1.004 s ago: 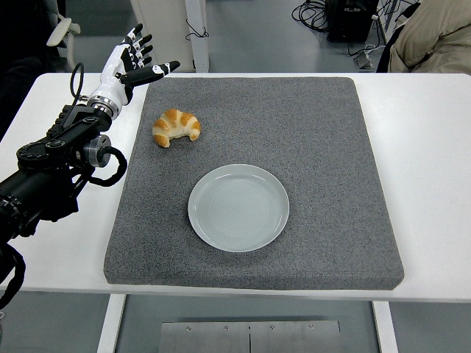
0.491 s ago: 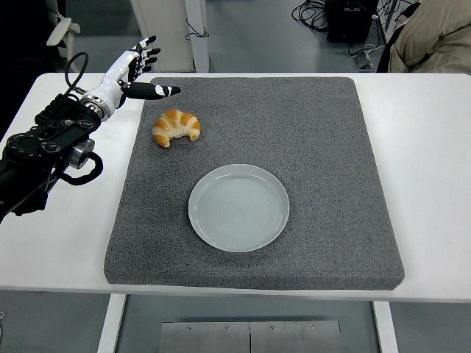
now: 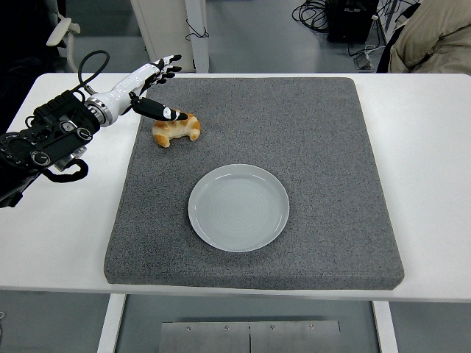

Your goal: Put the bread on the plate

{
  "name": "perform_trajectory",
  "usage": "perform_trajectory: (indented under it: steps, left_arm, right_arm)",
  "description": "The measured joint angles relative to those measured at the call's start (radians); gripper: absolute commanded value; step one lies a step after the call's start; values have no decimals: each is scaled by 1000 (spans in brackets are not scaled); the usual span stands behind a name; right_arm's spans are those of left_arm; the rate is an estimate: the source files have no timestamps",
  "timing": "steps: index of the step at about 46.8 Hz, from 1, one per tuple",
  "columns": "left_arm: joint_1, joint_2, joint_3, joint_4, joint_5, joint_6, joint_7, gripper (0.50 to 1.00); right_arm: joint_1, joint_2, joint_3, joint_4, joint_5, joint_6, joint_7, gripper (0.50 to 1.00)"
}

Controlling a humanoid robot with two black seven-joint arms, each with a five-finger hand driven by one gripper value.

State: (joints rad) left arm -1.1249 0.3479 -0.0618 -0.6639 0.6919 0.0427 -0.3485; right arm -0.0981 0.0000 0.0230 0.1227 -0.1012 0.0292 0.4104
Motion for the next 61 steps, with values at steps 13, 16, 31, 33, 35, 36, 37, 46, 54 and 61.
perform_trajectory:
  steps: [13, 16, 31, 33, 35, 36, 37, 46, 54, 61]
  left_arm:
    - [-19, 52, -1, -56, 140, 24, 10, 969]
    - [-22, 64, -1, -76, 162, 33, 12, 969]
    - [-16, 59, 22, -87, 256, 80, 53, 969]
    - [-16, 58, 36, -86, 256, 89, 64, 969]
    - [-16, 57, 46, -87, 256, 102, 72, 969]
    - [-16, 57, 50, -86, 256, 106, 74, 969]
    - [-16, 57, 57, -87, 256, 112, 76, 969]
    - [-17, 55, 92, -85, 256, 143, 87, 969]
    - [-10, 50, 94, -83, 257, 159, 92, 969]
    - [-1, 16, 96, -71, 256, 182, 94, 969]
  right_arm:
    - [0, 0, 0, 0, 0, 0, 1, 1000]
    - [0, 0, 0, 0, 0, 0, 0, 1000]
    - [0, 0, 0, 0, 0, 0, 0, 1000]
    - [0, 0, 0, 0, 0, 0, 0, 1000]
    - [0, 0, 0, 0, 0, 0, 0, 1000]
    - [0, 0, 0, 0, 0, 0, 0, 1000]
    - [0, 0, 0, 0, 0, 0, 0, 1000]
    - [0, 0, 0, 0, 0, 0, 0, 1000]
    - [0, 0, 0, 0, 0, 0, 0, 1000]
    - [0, 0, 0, 0, 0, 0, 0, 1000]
